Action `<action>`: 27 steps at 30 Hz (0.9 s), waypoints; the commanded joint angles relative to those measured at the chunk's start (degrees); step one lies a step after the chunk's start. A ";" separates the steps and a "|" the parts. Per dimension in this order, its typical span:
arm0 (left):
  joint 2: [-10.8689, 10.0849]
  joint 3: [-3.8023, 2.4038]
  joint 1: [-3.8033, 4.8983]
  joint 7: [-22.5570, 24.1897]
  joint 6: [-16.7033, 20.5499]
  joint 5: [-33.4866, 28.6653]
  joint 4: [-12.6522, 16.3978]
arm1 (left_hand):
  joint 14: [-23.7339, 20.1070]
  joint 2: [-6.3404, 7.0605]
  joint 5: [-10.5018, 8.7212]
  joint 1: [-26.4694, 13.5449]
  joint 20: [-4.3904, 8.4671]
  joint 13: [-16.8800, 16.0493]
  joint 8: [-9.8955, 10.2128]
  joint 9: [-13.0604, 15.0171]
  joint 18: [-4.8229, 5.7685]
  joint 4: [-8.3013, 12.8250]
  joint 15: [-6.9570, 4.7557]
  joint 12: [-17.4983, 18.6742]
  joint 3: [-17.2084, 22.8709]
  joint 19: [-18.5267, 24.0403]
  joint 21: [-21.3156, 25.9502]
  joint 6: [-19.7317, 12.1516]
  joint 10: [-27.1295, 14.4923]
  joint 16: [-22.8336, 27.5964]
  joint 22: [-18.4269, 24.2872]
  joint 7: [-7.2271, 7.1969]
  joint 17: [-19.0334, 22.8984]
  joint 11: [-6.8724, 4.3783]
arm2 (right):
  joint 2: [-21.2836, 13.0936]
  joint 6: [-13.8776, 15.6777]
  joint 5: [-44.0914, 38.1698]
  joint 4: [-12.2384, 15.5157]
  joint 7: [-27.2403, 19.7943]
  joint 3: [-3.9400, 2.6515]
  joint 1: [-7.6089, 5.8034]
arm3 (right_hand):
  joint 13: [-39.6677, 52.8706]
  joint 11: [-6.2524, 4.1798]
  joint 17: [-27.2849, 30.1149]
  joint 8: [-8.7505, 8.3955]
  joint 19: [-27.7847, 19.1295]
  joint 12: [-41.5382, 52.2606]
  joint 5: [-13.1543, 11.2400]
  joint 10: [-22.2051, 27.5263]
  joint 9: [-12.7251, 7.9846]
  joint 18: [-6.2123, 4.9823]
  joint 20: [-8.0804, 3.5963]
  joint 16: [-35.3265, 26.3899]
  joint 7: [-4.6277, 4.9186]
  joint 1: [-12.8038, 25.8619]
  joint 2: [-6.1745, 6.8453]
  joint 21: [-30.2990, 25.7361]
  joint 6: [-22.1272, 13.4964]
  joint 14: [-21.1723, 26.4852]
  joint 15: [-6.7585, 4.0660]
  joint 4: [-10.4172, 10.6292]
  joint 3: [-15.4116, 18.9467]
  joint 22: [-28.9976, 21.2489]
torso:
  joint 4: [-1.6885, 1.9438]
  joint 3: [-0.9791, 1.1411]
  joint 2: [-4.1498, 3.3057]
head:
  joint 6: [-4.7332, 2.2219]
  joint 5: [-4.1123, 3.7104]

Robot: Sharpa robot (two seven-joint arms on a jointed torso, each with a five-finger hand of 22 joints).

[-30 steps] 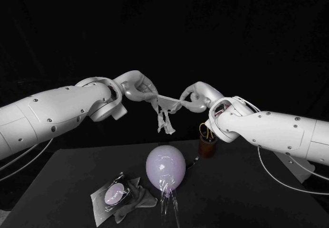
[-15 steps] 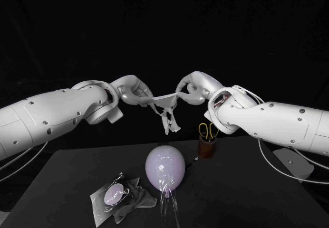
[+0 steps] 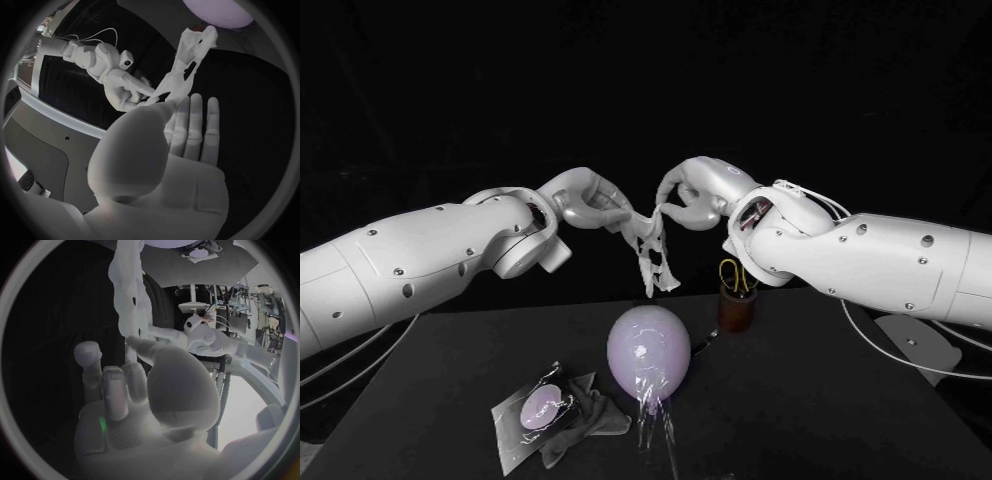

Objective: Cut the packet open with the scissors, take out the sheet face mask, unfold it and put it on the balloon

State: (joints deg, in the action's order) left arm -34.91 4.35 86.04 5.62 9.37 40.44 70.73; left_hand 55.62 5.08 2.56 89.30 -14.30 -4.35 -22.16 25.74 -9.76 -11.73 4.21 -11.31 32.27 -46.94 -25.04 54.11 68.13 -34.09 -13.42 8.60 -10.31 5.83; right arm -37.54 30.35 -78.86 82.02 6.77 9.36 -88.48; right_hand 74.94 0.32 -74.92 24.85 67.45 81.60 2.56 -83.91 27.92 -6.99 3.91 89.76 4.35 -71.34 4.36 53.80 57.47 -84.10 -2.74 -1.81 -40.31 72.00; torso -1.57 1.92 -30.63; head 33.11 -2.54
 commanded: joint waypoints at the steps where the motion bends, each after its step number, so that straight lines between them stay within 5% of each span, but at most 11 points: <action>1: 0.13 1.44 0.46 1.67 2.39 -2.01 0.58 | 0.47 -0.03 0.18 -0.79 0.47 0.01 -0.18 7.05 -0.24 0.29 -0.01 0.35 -0.11 0.26 -1.10 0.47 0.93 0.12 -0.79 -0.10 -0.38 -0.11 | -0.01 -1.88 -3.86 0.29 -0.17 0.13 -0.22 | 8.71 -0.40 -15.08 2.25 0.49 0.40 0.22 -3.09 1.59 -0.64 -0.07 0.24 -0.13 0.06 -0.53 0.43 0.44 -5.90 -0.34 0.10 -0.32 0.23 | 0.03 0.00 0.14 | -0.56 -0.30; 3: -0.02 1.84 0.57 1.90 3.40 -2.43 0.23 | 0.76 0.15 0.18 -1.07 0.48 0.00 -0.22 7.10 -0.18 0.09 -0.08 0.37 -0.14 0.39 -1.38 0.59 1.13 0.06 -1.02 -0.13 -0.54 -0.17 | 0.12 -3.00 -4.07 0.51 -0.22 0.37 -0.39 | 8.59 -0.40 -14.90 2.25 0.53 0.25 0.22 -3.03 1.59 -0.63 -0.07 0.18 -0.13 0.07 -0.53 0.48 0.44 -5.84 -0.34 0.11 -0.32 0.25 | 0.00 0.01 0.29 | -0.10 -0.06; 5: -0.54 0.91 -0.06 2.34 5.66 -3.72 -0.36 | 0.87 0.18 0.19 -1.07 0.53 0.01 -0.22 7.12 -0.19 0.08 -0.13 0.41 -0.02 0.41 -1.63 0.64 1.22 0.07 -1.19 -0.16 -0.63 -0.22 | 0.06 -2.76 -4.94 0.94 -0.03 0.49 -0.40 | 8.44 -0.38 -14.68 2.23 0.60 0.06 0.22 -2.96 1.59 -0.60 -0.05 0.11 -0.09 0.19 -0.53 0.54 0.42 -5.77 -0.33 0.28 -0.27 0.29 | -0.23 -0.02 -0.11 | 0.25 -0.01; 7: -1.23 0.21 -0.50 2.60 5.76 -4.28 -0.09 | 0.72 0.12 0.21 -0.80 0.90 0.06 -0.06 7.09 -0.24 0.68 -0.10 0.67 0.46 0.46 -2.72 0.62 1.19 0.35 -1.95 -0.06 -0.80 -0.18 | -0.11 -1.65 -5.43 0.81 0.42 0.43 -0.35 | 8.51 -0.38 -14.70 2.23 0.62 0.14 0.22 -2.99 1.59 -0.59 -0.05 0.12 -0.09 0.19 -0.53 0.57 0.42 -5.78 -0.33 0.28 -0.27 0.31 | -0.32 0.03 -0.22 | -0.24 -0.35; 11: -1.75 1.06 -0.33 2.19 3.19 -3.71 1.72 | 0.81 0.21 0.17 -1.74 0.89 0.05 0.09 7.14 0.33 0.93 -0.06 0.96 0.52 1.98 -3.80 0.75 1.43 0.59 -2.95 -0.07 -1.25 -0.13 | -0.33 -2.30 -3.95 0.30 0.42 0.46 -0.33 | 8.79 -0.38 -15.08 2.24 1.11 0.49 0.22 -3.12 1.60 -0.43 -0.05 0.24 -0.10 0.18 -0.53 1.34 0.44 -5.90 -0.32 0.28 -0.27 0.70 | 0.25 -0.09 0.37 | -0.20 -0.27; 17: -2.37 0.89 -0.55 2.30 4.06 -4.33 0.48 | 0.84 0.23 0.19 -1.66 1.12 0.06 0.19 7.18 0.20 1.27 -0.12 1.19 0.94 2.21 -4.80 0.80 1.53 0.80 -3.68 -0.10 -1.54 -0.19 | -0.98 -3.20 -5.60 1.74 1.88 0.61 -0.27 | 8.76 -0.38 -15.01 2.24 0.89 0.45 0.22 -3.11 1.60 -0.51 -0.05 0.22 -0.11 0.19 -0.53 0.97 0.44 -5.88 -0.32 0.29 -0.27 0.52 | -0.27 -0.04 0.10 | 0.18 -0.26; 23: -3.47 0.92 -0.60 1.10 1.17 -2.56 1.88 | 0.91 0.45 0.18 -2.01 1.05 0.04 0.21 7.23 0.33 1.18 -0.09 1.27 0.87 2.57 -5.11 0.84 1.60 0.83 -3.95 -0.08 -1.71 -0.16 | -1.48 -3.76 -6.30 -0.46 3.91 0.64 -0.26 | 8.81 -0.39 -15.08 2.25 1.16 0.51 0.22 -3.14 1.60 -0.42 -0.05 0.24 -0.11 0.20 -0.52 1.40 0.45 -5.90 -0.32 0.31 -0.27 0.73 | 0.29 -0.12 0.14 | 0.09 -0.40; 27: -3.78 0.92 -0.60 0.95 0.76 -3.79 2.28 | 1.05 0.55 0.19 -2.15 1.03 0.03 0.21 7.26 0.37 1.15 -0.13 1.31 0.87 2.71 -5.33 0.87 1.69 0.78 -4.13 -0.11 -1.85 -0.19 | -1.42 -4.52 -6.53 -0.59 4.35 0.65 -0.26 | 8.79 -0.39 -15.08 2.26 1.03 0.49 0.22 -3.13 1.61 -0.47 -0.05 0.24 -0.12 0.20 -0.51 1.16 0.46 -5.90 -0.32 0.31 -0.26 0.61 | -0.02 -0.02 0.14 | 0.25 -0.04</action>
State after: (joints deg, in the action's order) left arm -38.63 5.35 85.39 6.73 11.59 37.38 72.84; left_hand 56.14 5.53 2.43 87.80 -13.11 -4.33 -22.08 25.74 -9.73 -10.70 4.11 -10.19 33.29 -44.62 -30.17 54.56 69.33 -33.48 -17.48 8.58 -12.11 5.63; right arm -39.01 27.40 -83.66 81.38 9.50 10.04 -88.72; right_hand 74.90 0.32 -74.90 24.85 68.15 81.81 2.38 -83.91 27.92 -6.98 3.82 89.80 4.23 -71.32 4.38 55.13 57.35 -84.01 -2.65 -1.65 -40.46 72.62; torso -1.47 1.83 -30.48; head 33.32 -2.68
